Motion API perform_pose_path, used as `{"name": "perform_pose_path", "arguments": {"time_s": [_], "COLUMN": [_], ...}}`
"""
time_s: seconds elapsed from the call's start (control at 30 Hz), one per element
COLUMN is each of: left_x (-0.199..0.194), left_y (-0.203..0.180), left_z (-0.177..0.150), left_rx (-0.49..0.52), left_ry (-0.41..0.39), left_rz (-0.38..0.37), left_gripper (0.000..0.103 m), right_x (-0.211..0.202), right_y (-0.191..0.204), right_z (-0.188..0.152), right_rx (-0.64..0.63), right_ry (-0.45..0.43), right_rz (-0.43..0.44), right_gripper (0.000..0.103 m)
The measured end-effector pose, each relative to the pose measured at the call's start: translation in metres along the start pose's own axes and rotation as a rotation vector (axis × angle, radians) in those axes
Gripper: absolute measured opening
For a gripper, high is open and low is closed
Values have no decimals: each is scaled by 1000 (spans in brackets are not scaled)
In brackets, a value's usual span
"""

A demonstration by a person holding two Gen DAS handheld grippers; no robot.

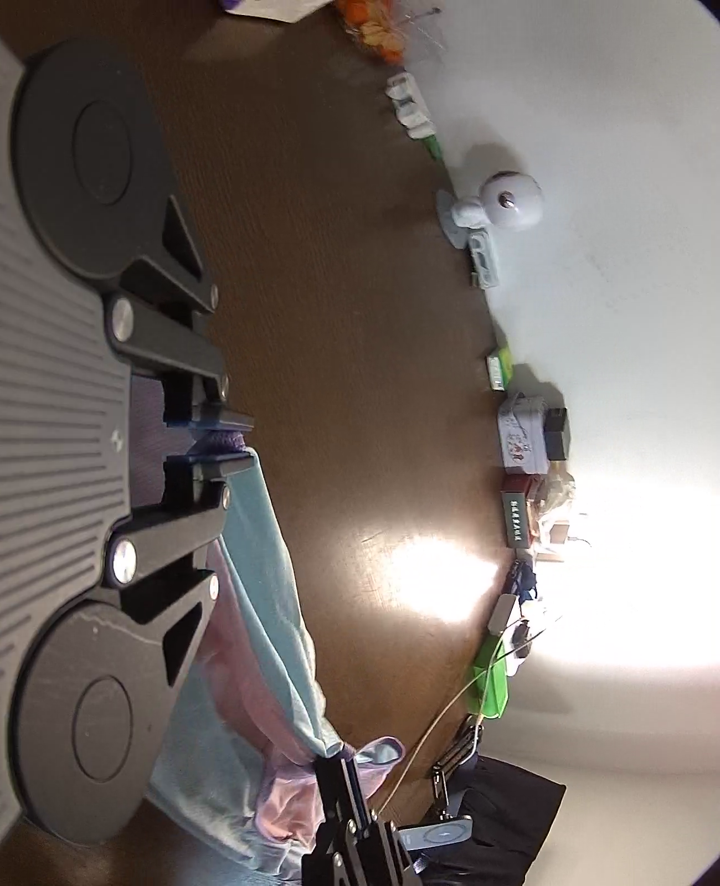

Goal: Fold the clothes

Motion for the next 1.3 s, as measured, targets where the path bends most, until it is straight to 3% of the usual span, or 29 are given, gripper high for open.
{"name": "perform_pose_path", "arguments": {"time_s": [0.1, 0.17, 0.3, 0.4, 0.5, 0.6, 0.63, 0.67, 0.7, 0.73, 0.77, 0.87, 0.93, 1.1, 1.23, 1.3], "left_x": [-8, -14, -33, -26, -7, 11, 15, 17, 17, 16, 14, 9, 8, 3, -5, -12], "left_y": [2, 9, 36, 47, 42, 39, 40, 40, 41, 43, 44, 48, 50, 52, 56, 52], "left_z": [-27, -36, -28, -19, -16, -18, -19, -20, -21, -22, -23, -26, -29, -32, -32, -28], "left_rx": [-73, -139, -236, -251, -219, -189, -190, -195, -209, -226, -238, -264, -285, -318, -355, -378], "left_ry": [40, 41, -8, 16, 69, 118, 124, 127, 123, 123, 121, 110, 111, 112, 105, 88], "left_rz": [32, 52, 110, 165, 181, 199, 204, 206, 200, 197, 199, 226, 231, 261, 289, 276], "left_gripper": [7, 15, 28, 31, 33, 34, 34, 28, 21, 10, 7, 4, 3, 1, 2, 4], "right_x": [-16, -22, -48, -44, -18, 5, 8, 9, 8, 0, -11, -56, -81, -98, -103, -110], "right_y": [12, 15, -6, -51, -92, -114, -116, -117, -115, -111, -106, -91, -84, -92, -95, -88], "right_z": [-31, -46, -29, -7, -1, -8, -12, -16, -17, -16, -13, -11, -24, -72, -83, -78], "right_rx": [0, 8, 79, 120, 144, 171, 177, 183, 176, 166, 157, 126, 113, 179, 205, 187], "right_ry": [59, 86, -13, -54, -3, 73, 81, 83, 76, 48, 15, -101, -121, -41, -24, -51], "right_rz": [19, 29, -2, -164, -327, -414, -422, -426, -429, -425, -418, -380, -376, -402, -402, -387], "right_gripper": [2, 3, 14, 25, 27, 27, 24, 8, 4, 4, 4, 4, 3, 4, 5, 11]}}
Point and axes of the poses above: each gripper's, at about its wrist camera, not at the fingertips, and x roughly the way its jaws point, y to its left, z to its top, the point moved 6 cm from there along x, roughly the way its jaws point, and after that the axes turned 6 degrees about -y, right-handed, at the moved point
